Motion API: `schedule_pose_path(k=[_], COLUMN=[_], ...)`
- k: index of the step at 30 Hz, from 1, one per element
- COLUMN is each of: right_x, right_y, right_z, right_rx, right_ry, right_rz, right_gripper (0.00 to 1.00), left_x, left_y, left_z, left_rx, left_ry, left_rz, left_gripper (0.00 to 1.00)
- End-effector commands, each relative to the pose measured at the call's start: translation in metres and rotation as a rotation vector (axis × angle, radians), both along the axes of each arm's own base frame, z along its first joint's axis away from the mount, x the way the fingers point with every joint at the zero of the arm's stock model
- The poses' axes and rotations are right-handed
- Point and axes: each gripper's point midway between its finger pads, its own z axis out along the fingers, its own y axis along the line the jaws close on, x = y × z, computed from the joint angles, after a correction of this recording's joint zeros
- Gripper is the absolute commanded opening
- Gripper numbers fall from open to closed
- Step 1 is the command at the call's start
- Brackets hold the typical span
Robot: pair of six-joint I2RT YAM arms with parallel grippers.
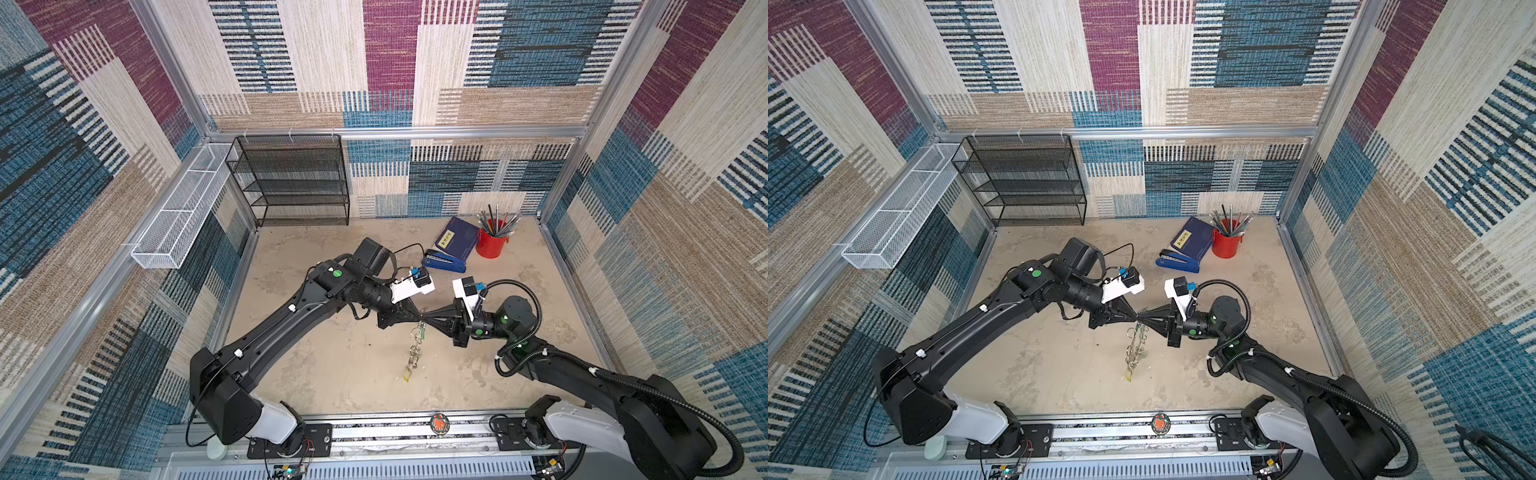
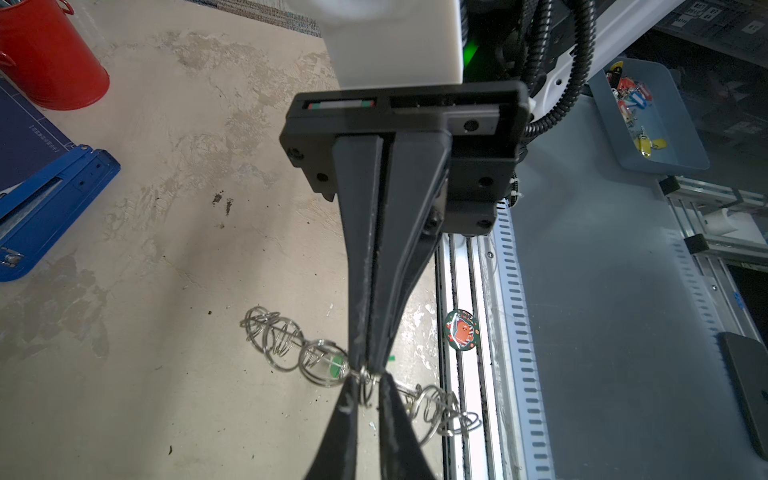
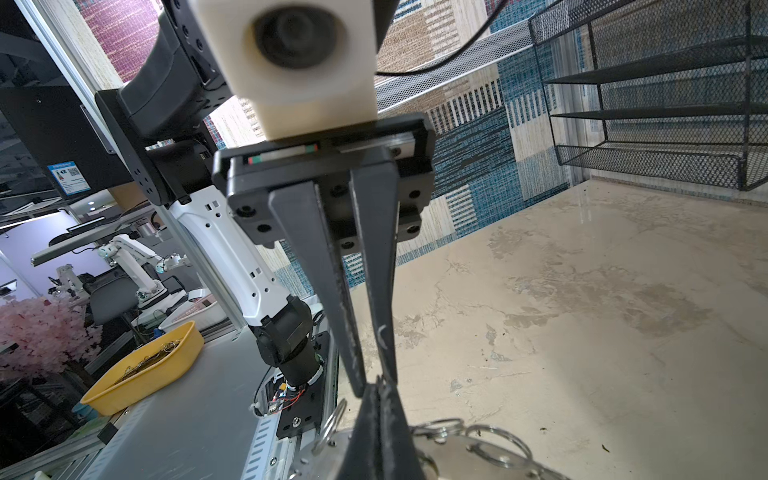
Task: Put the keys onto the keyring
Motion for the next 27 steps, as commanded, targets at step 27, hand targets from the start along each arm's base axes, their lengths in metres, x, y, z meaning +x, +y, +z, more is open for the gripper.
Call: schedule_pose_path(k=[27], right_x=[0.011], right_y=[-0.007], right_z=[0.012], right_rx=[0.03], right_ry=[-0.005], right_rz=[-0.086], right_gripper=[0.34], left_x=[0.002], left_y=[0.002], left_z=[0.014], left_rx=[-0.202], left_ry=[-0.086], left_rz=[0.134], left_gripper=[0.0])
